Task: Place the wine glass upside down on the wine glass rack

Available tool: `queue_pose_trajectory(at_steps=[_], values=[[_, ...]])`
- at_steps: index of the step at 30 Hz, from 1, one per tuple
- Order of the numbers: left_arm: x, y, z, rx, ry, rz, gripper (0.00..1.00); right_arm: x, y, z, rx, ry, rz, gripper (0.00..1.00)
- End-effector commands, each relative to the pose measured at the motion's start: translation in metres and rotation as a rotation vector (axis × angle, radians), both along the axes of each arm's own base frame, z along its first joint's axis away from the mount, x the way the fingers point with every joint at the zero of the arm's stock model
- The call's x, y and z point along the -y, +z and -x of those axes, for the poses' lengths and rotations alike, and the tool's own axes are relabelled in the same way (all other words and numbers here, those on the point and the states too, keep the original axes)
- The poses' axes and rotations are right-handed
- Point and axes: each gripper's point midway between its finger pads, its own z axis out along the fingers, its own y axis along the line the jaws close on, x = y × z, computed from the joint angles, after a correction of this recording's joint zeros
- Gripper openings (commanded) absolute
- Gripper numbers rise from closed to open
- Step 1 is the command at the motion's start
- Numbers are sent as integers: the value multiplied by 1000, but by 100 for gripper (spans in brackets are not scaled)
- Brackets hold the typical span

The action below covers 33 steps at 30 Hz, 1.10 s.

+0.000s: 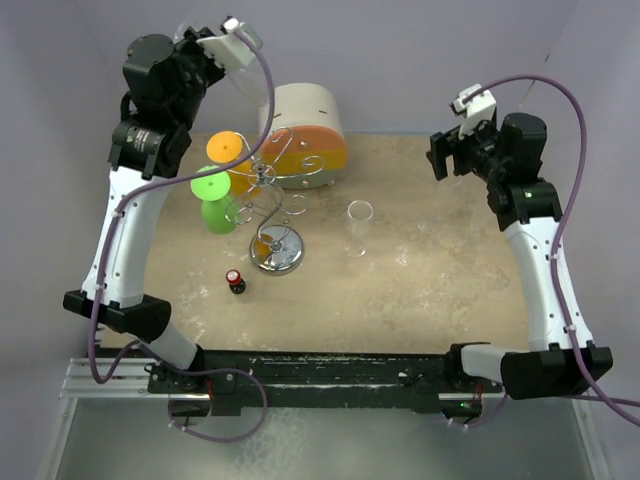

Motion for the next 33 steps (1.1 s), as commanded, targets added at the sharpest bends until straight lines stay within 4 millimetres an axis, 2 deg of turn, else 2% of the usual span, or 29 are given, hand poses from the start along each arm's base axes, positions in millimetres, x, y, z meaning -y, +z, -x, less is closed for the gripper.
queue_pose_trajectory(at_steps=[1,4,8,19,33], values=[[1,1,-2,22,96,-201,0,11,20,3,131,16,18,83],[14,-9,-5,6,89,-281,0,10,6,5,109,44,20,83],[29,-24,-7,-27,72,-363,0,14,-3,8,101,39,30,83],[55,-60,-6,-116,-19,-480,0,25,-4,12,108,11,26,83],[77,-93,1,-200,-103,-496,0,25,-5,15,108,26,11,83]])
